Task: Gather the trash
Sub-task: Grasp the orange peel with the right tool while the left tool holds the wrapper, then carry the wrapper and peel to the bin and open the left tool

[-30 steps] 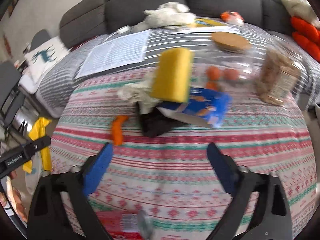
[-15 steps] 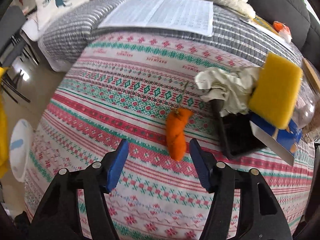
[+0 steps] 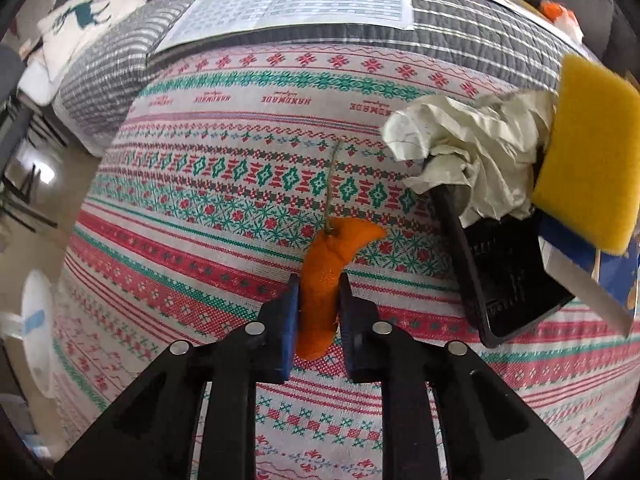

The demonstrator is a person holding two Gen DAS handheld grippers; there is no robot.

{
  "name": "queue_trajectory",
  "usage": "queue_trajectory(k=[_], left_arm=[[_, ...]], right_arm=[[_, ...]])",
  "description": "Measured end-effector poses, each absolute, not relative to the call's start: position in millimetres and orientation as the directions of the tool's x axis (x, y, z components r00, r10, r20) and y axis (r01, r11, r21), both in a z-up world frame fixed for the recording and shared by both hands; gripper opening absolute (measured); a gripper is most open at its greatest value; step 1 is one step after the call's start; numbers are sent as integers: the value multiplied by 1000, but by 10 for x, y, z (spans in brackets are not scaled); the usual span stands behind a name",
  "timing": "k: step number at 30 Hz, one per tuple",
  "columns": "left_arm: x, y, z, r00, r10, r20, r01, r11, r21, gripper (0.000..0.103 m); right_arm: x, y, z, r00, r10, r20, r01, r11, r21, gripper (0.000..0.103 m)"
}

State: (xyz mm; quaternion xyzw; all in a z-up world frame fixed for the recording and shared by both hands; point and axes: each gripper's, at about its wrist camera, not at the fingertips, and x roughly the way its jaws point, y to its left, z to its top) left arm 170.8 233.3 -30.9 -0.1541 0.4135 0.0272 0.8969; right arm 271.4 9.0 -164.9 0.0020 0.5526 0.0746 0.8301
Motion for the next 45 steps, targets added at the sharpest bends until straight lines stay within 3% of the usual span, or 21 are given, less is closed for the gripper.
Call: queue_trajectory(k=[13, 31, 45], left_arm=[[1662, 2355, -322, 657, -72, -750, -183, 950, -251, 43], [1499, 2566, -264, 679, -37, -733, -211, 947, -243, 43], [1112, 3297, -327, 668, 79, -740, -325, 925, -195, 44]], right_arm=[[2329, -71, -1187, 537, 151, -830, -127, 987, 97, 16], [1784, 312, -699, 756, 158, -635, -147, 987, 70, 16], [1434, 1090, -727, 749, 271, -605, -289, 955, 69, 16]])
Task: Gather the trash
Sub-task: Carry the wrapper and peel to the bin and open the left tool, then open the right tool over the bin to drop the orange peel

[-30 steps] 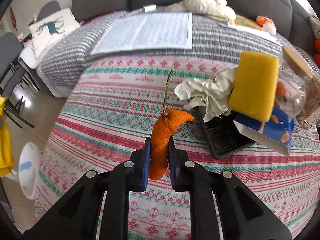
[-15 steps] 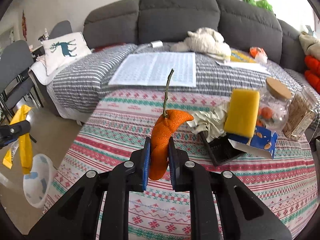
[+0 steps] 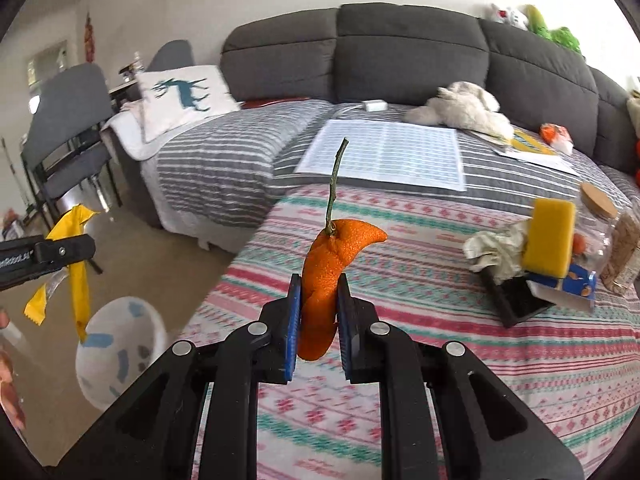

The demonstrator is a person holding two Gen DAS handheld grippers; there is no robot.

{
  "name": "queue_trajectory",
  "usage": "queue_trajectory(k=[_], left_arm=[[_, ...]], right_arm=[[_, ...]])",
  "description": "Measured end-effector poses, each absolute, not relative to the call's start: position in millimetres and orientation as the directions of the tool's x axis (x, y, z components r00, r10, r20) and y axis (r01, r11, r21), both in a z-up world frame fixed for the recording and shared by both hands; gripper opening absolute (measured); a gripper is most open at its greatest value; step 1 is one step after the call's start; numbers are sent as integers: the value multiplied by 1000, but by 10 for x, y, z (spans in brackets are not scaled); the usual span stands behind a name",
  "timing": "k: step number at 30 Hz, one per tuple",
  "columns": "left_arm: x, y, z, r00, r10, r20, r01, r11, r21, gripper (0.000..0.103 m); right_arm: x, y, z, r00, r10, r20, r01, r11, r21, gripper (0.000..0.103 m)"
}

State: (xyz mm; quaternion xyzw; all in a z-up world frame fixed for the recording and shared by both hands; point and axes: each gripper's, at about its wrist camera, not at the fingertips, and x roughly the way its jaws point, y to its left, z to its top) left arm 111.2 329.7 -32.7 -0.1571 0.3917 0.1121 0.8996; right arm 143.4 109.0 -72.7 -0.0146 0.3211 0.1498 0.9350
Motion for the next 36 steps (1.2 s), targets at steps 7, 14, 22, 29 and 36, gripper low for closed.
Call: queue_trajectory(k=[7, 14, 22, 29, 36], left_arm=[[915, 3734, -402, 653, 115, -748, -395, 895, -207, 44], [854, 4084, -554, 603, 122, -788, -455, 864, -215, 70], [713, 4379, -506, 615, 109, -781, -507, 813, -286, 84], [551, 4571, -345, 633, 212, -744, -576, 772, -270, 85], [305, 4798, -127, 682, 276, -677, -616, 716, -328, 85]], right_arm=[[1247, 1562, -730, 724, 336, -602, -384, 922, 53, 16], [1100, 2009, -755, 686, 392, -613, -474, 880, 31, 16], [1006, 2377, -813, 647, 424, -634, -540, 842, 12, 16], [963, 2663, -863, 611, 442, -657, -577, 817, 14, 17], [944, 3031, -908, 572, 468, -674, -615, 788, 25, 22]])
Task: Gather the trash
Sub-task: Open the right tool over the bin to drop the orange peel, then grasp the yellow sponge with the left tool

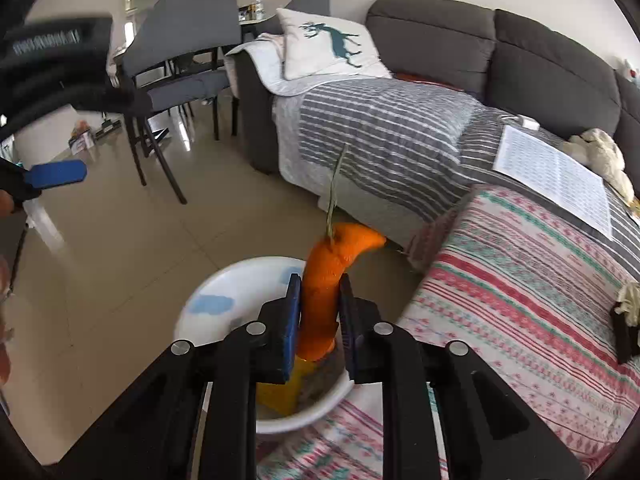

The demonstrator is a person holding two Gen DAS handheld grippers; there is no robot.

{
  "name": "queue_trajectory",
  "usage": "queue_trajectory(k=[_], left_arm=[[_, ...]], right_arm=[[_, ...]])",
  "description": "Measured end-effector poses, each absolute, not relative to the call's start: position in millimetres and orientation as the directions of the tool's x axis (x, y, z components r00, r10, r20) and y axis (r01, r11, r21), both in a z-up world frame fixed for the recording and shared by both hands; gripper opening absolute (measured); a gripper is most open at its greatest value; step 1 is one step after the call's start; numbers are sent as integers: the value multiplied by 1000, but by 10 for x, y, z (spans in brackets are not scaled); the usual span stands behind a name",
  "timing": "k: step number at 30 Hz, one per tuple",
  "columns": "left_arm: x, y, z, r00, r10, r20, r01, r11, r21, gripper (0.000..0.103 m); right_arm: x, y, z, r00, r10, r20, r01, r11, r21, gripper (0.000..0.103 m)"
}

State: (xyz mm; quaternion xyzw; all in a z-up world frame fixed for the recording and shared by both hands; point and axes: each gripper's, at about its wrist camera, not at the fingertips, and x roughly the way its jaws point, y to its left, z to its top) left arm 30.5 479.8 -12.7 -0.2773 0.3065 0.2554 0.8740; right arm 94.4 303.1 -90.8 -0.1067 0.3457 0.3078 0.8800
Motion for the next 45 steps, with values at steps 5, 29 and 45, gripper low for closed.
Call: queue_trajectory(k=[5, 29, 45], left_arm=[[204, 4890, -55, 672, 328, -664, -645, 700, -307, 85], [266, 3930, 312, 601, 670, -435, -745, 668, -1, 96], [1125, 2313, 10, 714, 405, -571, -431, 897, 97, 96]], right_arm=[[908, 3239, -919, 586, 463, -666, -620, 785, 1, 59], [1241, 1883, -490, 776, 217, -592, -269, 963, 0, 96], [1486, -45, -526, 806, 6, -591, -7, 1000, 0, 96]])
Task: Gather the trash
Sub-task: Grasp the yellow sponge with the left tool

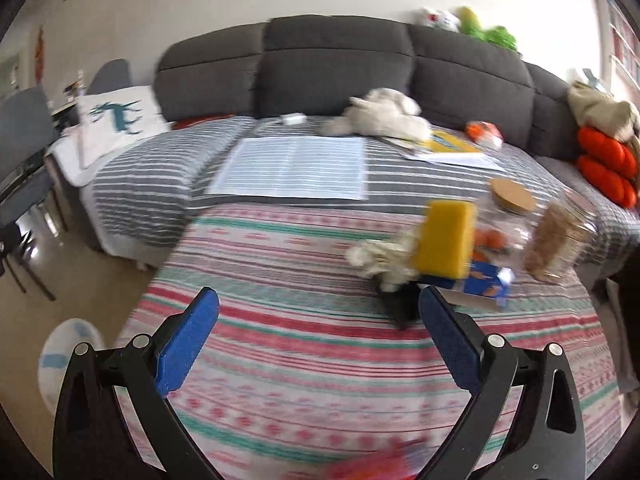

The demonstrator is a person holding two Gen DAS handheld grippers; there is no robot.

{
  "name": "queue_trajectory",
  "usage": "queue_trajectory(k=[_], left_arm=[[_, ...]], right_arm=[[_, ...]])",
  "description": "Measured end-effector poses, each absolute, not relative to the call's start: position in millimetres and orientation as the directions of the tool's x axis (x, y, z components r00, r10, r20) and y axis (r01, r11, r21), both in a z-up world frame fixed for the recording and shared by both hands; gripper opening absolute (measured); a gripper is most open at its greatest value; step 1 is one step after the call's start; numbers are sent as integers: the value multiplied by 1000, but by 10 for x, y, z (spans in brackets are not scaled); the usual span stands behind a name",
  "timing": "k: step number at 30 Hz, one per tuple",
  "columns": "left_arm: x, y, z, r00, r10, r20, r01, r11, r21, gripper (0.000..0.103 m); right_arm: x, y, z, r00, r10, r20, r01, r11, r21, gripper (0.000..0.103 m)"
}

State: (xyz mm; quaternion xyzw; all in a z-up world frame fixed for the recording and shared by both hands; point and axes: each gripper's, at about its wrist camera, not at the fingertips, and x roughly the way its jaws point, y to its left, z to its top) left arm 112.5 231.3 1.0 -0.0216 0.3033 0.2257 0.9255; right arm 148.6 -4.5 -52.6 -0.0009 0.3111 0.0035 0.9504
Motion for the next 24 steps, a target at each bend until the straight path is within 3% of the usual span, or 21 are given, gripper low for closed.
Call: queue_trajectory(k=[13, 17, 21, 24], left_arm=[[1767, 870, -430, 695, 136, -706, -119, 990, 74, 96], [2026, 309, -543, 687, 48, -725, 20, 996, 85, 96], [2434, -177, -651, 651, -74, -755, 117, 993, 4, 96], [2714, -464, -703, 623, -99, -776, 159, 987, 2, 96]], right_arm=[[1641, -1642, -709, 774, -97, -626, 215, 970, 116, 96], [1734, -2266, -748, 753, -95, -651, 327, 913, 244, 96], [1747, -2743, -757, 751, -111, -651, 418, 843, 338, 96], [1770, -3006, -853, 744, -58, -666, 455, 774, 440, 96]])
